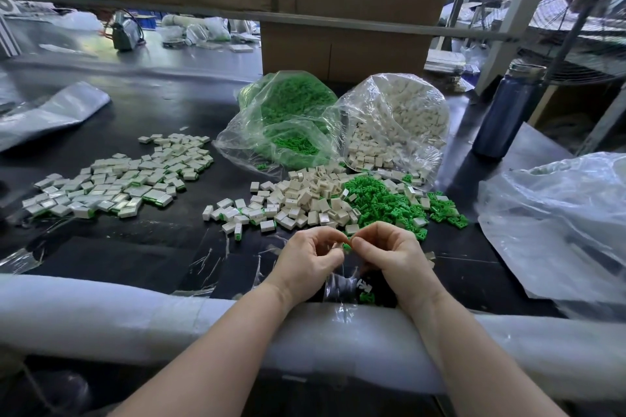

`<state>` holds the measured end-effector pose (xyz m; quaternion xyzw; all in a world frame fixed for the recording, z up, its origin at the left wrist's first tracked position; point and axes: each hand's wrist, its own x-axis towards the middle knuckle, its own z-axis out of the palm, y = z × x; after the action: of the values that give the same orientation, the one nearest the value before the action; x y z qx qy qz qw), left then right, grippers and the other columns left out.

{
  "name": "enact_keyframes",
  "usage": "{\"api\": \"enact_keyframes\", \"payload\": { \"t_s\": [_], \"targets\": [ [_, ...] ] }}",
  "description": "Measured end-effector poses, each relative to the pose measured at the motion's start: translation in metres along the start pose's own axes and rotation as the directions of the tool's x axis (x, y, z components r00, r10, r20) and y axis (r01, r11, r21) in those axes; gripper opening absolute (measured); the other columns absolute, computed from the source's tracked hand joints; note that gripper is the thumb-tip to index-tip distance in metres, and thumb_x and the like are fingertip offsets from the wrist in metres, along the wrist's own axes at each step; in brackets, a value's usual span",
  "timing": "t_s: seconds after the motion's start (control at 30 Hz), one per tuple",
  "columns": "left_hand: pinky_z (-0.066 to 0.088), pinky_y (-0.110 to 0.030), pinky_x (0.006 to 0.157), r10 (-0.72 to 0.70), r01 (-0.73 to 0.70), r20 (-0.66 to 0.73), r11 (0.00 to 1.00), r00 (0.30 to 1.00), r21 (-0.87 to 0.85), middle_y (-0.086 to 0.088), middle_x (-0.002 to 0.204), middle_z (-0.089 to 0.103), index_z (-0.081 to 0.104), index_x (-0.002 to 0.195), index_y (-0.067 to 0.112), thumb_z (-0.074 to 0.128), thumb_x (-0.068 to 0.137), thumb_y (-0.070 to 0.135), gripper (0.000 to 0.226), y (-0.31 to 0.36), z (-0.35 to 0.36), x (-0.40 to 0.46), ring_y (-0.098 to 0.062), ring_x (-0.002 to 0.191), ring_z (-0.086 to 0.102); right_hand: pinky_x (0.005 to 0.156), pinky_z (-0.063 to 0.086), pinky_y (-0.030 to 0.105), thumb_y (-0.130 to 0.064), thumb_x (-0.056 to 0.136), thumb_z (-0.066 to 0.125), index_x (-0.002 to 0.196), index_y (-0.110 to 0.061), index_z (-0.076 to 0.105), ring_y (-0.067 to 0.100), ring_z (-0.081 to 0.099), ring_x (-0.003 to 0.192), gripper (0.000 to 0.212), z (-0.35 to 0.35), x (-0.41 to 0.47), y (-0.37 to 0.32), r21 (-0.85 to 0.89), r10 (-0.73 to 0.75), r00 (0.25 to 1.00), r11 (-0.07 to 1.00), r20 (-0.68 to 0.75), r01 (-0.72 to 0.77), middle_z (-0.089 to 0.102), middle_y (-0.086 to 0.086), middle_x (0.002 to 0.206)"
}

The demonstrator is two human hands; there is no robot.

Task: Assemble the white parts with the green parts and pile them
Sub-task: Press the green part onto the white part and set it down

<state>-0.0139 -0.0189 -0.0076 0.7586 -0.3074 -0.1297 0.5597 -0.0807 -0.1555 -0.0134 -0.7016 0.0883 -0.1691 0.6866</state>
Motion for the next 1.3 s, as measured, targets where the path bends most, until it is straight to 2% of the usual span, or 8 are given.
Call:
{"api": "enact_keyframes", "payload": {
  "t_s": [0.1,0.23,0.33,0.53,0.77,0.9,1.2,1.3],
  "targets": [
    [0.045,-0.015,0.064,0.028,-0.028,0.002,1.000,1.000,-0.013,0.002,0.089,0.051,0.067,0.088,0.015,0.062,0.085,0.005,0.011,0.001,0.000,0.001,-0.008,0.066,0.048,0.061,0.054,0.031,-0.008,0.086,0.061,0.086,-0.011,0.066,0.024,0.063,0.069,0.006,0.001,0.003,0.003,0.014,0.028,1.000,0.999,0.011,-0.029,0.068,0.009,0.075],
    [0.044,-0.008,0.072,0.035,-0.034,0.031,0.999,0.999,-0.018,-0.006,0.113,0.041,0.066,0.092,0.014,0.062,0.086,0.006,0.011,0.003,0.000,0.000,-0.009,0.075,0.049,0.060,0.050,0.017,-0.030,0.083,0.055,0.086,-0.009,0.068,0.012,0.064,0.069,0.024,0.003,0.002,0.002,-0.042,0.061,0.985,0.998,0.159,-0.055,0.067,0.001,0.072],
    [0.047,-0.011,0.075,0.036,-0.035,0.070,0.999,0.997,-0.008,-0.005,0.114,0.038,0.066,0.096,0.007,0.063,0.086,0.008,0.011,0.004,0.000,-0.001,-0.010,0.078,0.048,0.060,0.048,0.016,-0.029,0.079,0.057,0.087,0.000,0.067,0.007,0.063,0.065,0.031,0.004,0.002,0.001,-0.016,0.064,0.974,0.998,0.218,-0.062,0.066,0.003,0.071],
    [0.049,-0.015,0.082,0.037,-0.038,0.119,0.999,0.992,0.010,-0.001,0.110,0.037,0.066,0.096,0.014,0.061,0.087,0.006,0.013,0.004,0.001,-0.002,-0.014,0.084,0.048,0.057,0.048,0.016,-0.007,0.086,0.058,0.088,-0.002,0.063,0.009,0.058,0.060,0.007,0.001,0.002,0.002,0.037,0.083,0.972,0.995,0.219,-0.093,0.061,0.012,0.075],
    [0.040,-0.005,0.086,0.061,-0.068,0.141,0.997,0.988,0.045,0.002,0.109,0.036,0.064,0.094,0.019,0.061,0.086,0.004,0.017,-0.001,0.002,0.000,-0.006,0.097,0.047,0.063,0.047,0.023,-0.019,0.078,0.062,0.089,0.001,0.069,0.021,0.056,0.070,0.024,0.001,0.001,0.004,0.021,0.100,0.973,0.994,0.209,-0.107,0.062,0.019,0.080],
    [0.039,-0.006,0.089,0.066,-0.075,0.158,0.996,0.985,0.050,0.000,0.111,0.036,0.064,0.095,0.017,0.060,0.086,0.004,0.017,-0.003,0.004,0.002,-0.008,0.103,0.045,0.060,0.049,0.022,-0.027,0.069,0.066,0.082,-0.003,0.073,0.017,0.059,0.065,0.028,0.001,0.001,0.005,0.042,0.113,0.973,0.992,0.201,-0.123,0.065,0.016,0.075],
    [0.034,0.000,0.087,0.080,-0.095,0.178,0.992,0.981,0.079,-0.001,0.110,0.035,0.060,0.092,0.022,0.059,0.086,0.006,0.017,-0.007,0.005,0.004,-0.009,0.105,0.043,0.057,0.049,0.020,-0.022,0.071,0.065,0.082,0.005,0.070,0.014,0.058,0.060,0.029,-0.001,0.002,0.005,0.058,0.091,0.976,0.993,0.198,-0.104,0.062,0.016,0.072],
    [0.035,0.000,0.086,0.080,-0.097,0.191,0.992,0.978,0.081,-0.001,0.111,0.035,0.060,0.093,0.020,0.059,0.086,0.005,0.017,-0.007,0.005,0.004,-0.004,0.101,0.044,0.052,0.044,0.016,-0.009,0.081,0.062,0.082,0.007,0.069,0.008,0.054,0.053,0.017,-0.002,0.002,0.006,0.038,0.085,0.977,0.995,0.196,-0.094,0.062,0.010,0.064]
  ]
}}
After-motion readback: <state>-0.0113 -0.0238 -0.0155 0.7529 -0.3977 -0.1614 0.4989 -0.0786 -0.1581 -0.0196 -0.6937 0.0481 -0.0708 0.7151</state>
